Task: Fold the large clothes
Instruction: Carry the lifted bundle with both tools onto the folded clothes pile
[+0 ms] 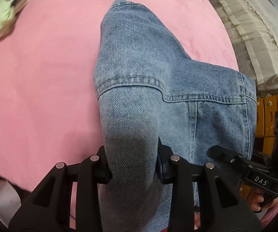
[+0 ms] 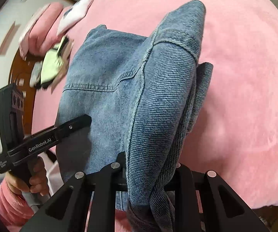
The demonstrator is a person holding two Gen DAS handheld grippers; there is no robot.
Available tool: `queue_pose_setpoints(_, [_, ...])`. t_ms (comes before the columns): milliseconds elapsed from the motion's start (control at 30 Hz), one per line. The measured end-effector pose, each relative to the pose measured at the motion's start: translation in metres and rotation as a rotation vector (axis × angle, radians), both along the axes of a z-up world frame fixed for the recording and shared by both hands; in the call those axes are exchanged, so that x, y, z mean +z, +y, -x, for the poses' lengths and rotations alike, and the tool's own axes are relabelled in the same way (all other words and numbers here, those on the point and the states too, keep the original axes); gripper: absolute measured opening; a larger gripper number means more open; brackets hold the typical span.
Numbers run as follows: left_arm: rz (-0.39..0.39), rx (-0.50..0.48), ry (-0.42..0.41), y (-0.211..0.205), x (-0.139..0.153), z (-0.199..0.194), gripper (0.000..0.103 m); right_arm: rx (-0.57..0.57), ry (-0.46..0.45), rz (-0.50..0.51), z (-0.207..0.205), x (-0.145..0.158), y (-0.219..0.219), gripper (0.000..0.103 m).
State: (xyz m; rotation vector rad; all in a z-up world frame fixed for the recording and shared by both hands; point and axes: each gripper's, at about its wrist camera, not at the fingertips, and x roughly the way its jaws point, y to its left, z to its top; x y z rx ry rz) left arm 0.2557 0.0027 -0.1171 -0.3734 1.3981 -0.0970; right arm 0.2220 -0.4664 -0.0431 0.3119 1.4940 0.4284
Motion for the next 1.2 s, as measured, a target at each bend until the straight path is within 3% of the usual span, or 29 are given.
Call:
queue_pose_setpoints(133, [0.036, 0.067, 0.007, 0.032, 0.006, 0.029, 0.030, 0.109, -0.007, 0.016, 0.021, 0.011, 0.027, 0.018])
queue_pose_setpoints(267, [0.018, 0.136, -0.050, 0.101, 0.021, 0.051, 0.030, 0.173, -0.033, 0.013, 0.039, 0.022, 0.075, 0.018])
queue_pose_setpoints(433, [-0.066, 0.192, -0.134, 0.218, 0.051, 0.049, 0.029, 0.192, -0.067, -0.043, 0.063, 0.035, 0.136, 0.018])
queue_pose_setpoints(500, [-0.105, 0.202, -0.163, 0.291, 0.070, 0.044, 0.029, 0.205, -0.093, -0.074, 0.068, 0.038, 0.160, 0.018])
queue_pose_setpoints(700, [-0.211, 0.228, -0.267, 0.450, 0.115, -0.011, 0.029, 0.227, -0.207, -0.151, 0.041, 0.057, 0.235, 0.018])
queue_pose_setpoints(933, [-0.316, 0.281, -0.394, 0.592, 0.160, -0.113, 0.030, 0.247, -0.346, -0.143, -0.044, 0.105, 0.294, 0.017])
queue_pose_setpoints(1067, [-0.344, 0.314, -0.404, 0.649, 0.155, -0.161, 0.030, 0.258, -0.395, -0.102, -0.096, 0.122, 0.304, 0.018])
queue_pose_setpoints(1200, [-0.392, 0.272, -0.372, 0.679, 0.118, -0.236, 0.031, 0.229, -0.367, -0.069, -0.122, 0.109, 0.301, 0.018])
